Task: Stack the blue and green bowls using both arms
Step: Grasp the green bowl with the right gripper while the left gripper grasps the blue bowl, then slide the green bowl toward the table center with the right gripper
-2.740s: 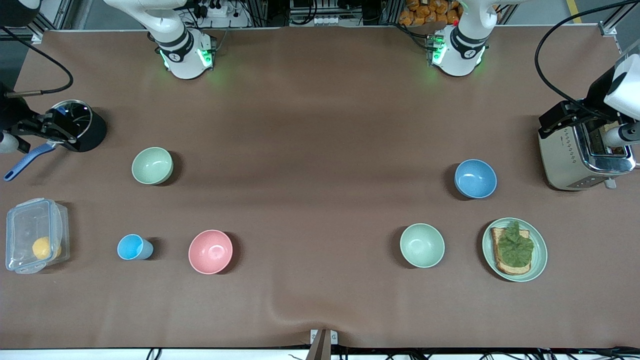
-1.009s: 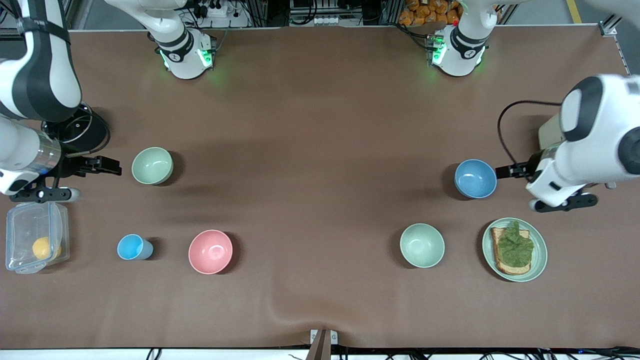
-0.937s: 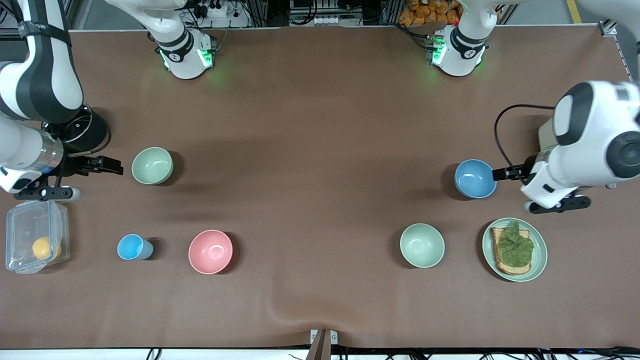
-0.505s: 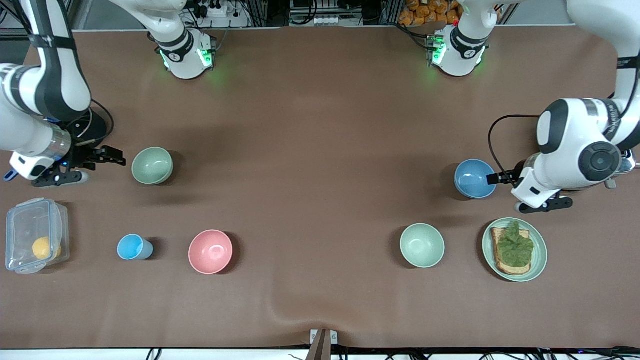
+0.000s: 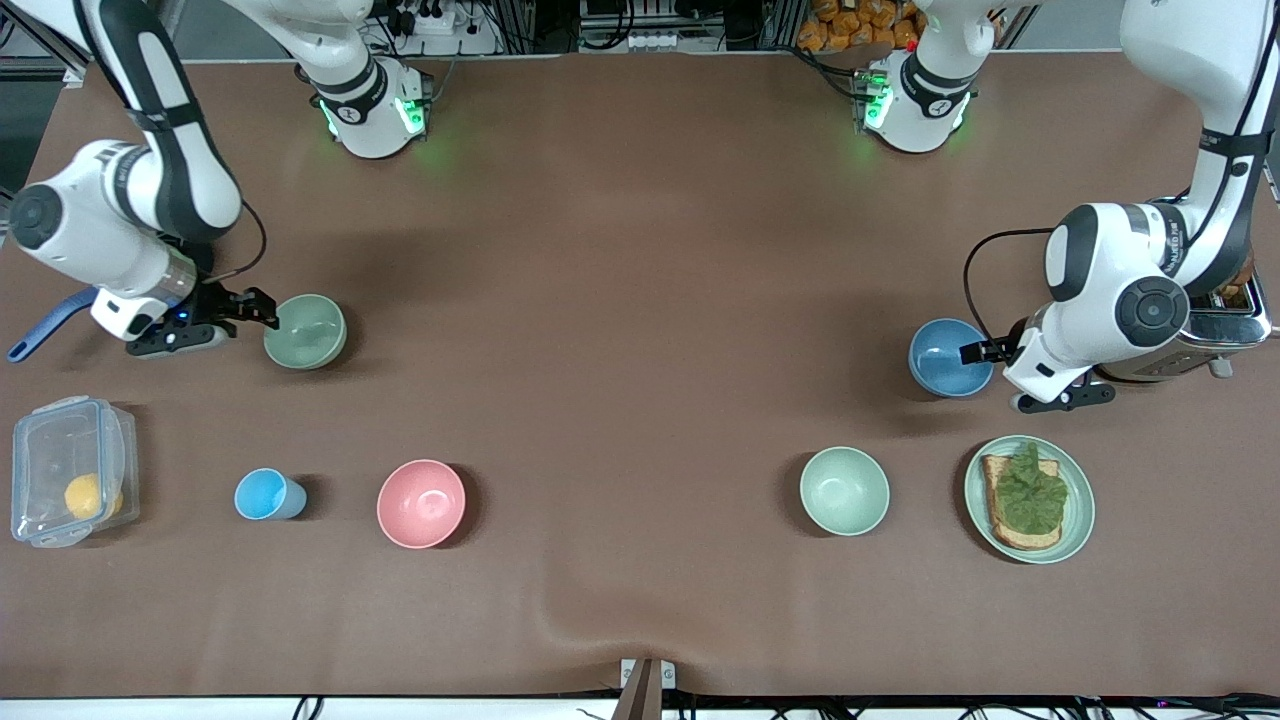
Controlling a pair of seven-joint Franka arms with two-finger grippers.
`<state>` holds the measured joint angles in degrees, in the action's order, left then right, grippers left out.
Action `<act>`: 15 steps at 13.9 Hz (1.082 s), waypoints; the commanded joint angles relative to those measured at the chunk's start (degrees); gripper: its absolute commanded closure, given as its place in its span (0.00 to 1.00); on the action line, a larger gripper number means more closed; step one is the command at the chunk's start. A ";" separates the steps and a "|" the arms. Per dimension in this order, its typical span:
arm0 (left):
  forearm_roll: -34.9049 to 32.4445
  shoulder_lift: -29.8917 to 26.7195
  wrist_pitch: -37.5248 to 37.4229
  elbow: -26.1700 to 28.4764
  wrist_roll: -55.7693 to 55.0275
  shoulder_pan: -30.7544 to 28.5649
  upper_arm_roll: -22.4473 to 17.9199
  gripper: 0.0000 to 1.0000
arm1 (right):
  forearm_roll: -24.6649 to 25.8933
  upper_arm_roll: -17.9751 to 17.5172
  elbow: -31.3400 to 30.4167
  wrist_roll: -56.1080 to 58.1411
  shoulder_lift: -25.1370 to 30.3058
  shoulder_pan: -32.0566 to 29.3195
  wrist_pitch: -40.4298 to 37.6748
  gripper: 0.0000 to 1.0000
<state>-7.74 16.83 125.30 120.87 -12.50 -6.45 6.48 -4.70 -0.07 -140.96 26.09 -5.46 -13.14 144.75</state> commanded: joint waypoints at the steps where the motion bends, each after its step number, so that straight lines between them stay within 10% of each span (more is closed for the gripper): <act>1: -1.49 -0.49 4.40 3.40 2.38 -1.98 0.38 0.00 | -1.45 -0.63 -1.43 1.50 -2.26 -0.83 4.66 0.28; 5: -1.40 1.10 6.53 4.20 2.56 -2.69 0.47 0.03 | -1.45 -0.72 -1.43 2.91 -5.69 -1.80 8.96 0.55; 8: -1.40 2.42 7.23 4.20 2.56 -2.69 0.47 0.19 | -1.45 -0.81 -1.43 2.82 -7.55 -2.50 10.65 0.98; 15: -1.05 4.27 8.03 3.67 2.48 -2.78 0.47 0.79 | -11.29 -1.16 2.61 -3.47 -6.06 0.13 -2.87 1.00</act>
<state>-7.78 20.81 132.69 124.73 -10.27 -8.72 6.60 -12.85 -0.56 -140.21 26.46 -11.97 -13.91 146.00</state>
